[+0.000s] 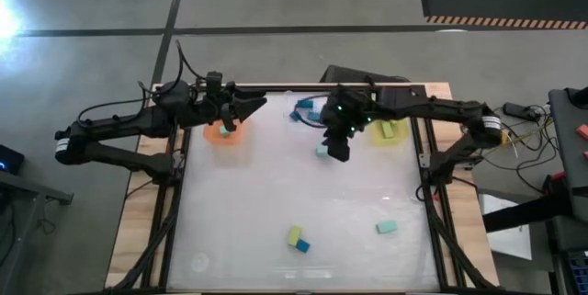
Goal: Sort & place blocks by color
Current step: Put the top light blue rectangle block into the orange bin
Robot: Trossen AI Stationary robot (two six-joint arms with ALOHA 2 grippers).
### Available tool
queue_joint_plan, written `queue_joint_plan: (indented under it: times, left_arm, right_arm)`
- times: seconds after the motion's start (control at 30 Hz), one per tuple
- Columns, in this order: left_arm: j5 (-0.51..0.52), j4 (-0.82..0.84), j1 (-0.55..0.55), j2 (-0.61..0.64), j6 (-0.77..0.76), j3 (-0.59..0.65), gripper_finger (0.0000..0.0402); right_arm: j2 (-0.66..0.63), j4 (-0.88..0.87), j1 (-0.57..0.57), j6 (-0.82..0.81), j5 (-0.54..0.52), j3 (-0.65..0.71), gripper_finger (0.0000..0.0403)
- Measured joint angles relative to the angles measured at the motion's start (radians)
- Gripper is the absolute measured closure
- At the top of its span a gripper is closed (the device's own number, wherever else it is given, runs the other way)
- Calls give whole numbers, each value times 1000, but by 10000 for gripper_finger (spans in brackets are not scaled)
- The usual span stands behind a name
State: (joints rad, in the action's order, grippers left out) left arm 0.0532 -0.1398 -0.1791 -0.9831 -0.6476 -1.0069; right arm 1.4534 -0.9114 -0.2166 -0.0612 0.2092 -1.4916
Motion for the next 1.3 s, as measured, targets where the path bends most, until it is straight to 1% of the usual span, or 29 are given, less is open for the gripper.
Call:
queue_joint_plan:
  times: [0.13, 0.27, 0.43, 0.53, 0.67, 0.8, 0.87, 0.97, 1.17, 1.3]
  left_arm:
    - [0, 0, 0, 0, 0, 0, 201]
    - [0, 0, 0, -2, 0, 0, 201]
    - [0, 0, 0, -7, 1, 0, 201]
    - [0, -1, 0, -9, 2, 0, 201]
    - [1, -1, 0, -11, 2, 1, 201]
    - [1, 0, -2, -15, 2, 1, 201]
    - [2, -1, -3, -18, 2, 1, 201]
    - [2, -2, -3, -23, 1, 1, 201]
    - [5, -1, -3, -31, 1, 1, 201]
    - [6, -1, -3, -31, 1, 1, 201]
  right_arm:
    - [-53, 139, 1, -8, 0, 173, 282]
    - [-77, 227, 1, 21, 0, 315, 280]
    - [-72, 313, 1, 77, -1, 459, 282]
    - [-59, 375, 1, 79, -2, 520, 278]
    - [-43, 435, 1, 92, -9, 558, 259]
    - [-26, 443, 1, 133, -105, 563, 228]
    - [-18, 456, 0, 162, -132, 563, 211]
    - [1, 483, -1, 206, -133, 564, 190]
    - [70, 540, -9, 218, -137, 563, 162]
    - [106, 550, -11, 210, -179, 555, 151]
